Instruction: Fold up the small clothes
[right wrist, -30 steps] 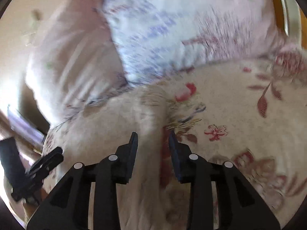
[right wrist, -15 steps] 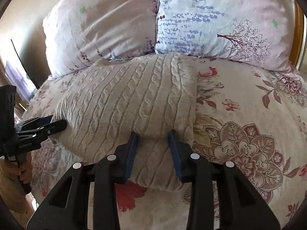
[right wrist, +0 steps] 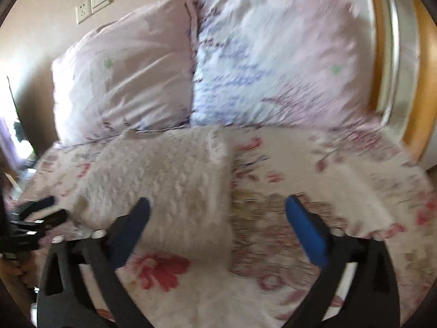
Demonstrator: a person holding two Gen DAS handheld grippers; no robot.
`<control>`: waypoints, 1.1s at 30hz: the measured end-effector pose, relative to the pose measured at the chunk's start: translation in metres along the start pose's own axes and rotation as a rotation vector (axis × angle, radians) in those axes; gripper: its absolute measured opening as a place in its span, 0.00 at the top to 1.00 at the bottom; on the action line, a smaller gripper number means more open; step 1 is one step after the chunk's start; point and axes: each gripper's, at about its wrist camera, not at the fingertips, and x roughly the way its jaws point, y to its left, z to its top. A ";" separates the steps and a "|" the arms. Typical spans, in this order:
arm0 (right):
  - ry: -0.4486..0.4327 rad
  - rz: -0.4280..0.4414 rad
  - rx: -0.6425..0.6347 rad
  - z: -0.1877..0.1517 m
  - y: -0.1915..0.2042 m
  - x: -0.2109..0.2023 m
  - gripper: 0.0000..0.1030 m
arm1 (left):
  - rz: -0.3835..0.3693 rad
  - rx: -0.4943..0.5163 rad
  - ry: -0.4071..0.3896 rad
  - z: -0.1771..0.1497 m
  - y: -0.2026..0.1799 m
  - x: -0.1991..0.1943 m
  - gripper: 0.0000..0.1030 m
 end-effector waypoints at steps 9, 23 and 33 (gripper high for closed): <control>0.082 -0.003 0.004 -0.031 0.015 0.001 0.01 | 0.104 -0.001 0.114 -0.015 -0.019 0.013 0.02; 0.212 0.004 -0.026 -0.052 0.047 0.025 0.01 | 0.148 0.022 0.195 -0.024 -0.036 0.033 0.02; 0.284 -0.028 -0.031 -0.059 0.052 0.040 0.01 | 0.186 0.040 0.202 -0.025 -0.040 0.040 0.02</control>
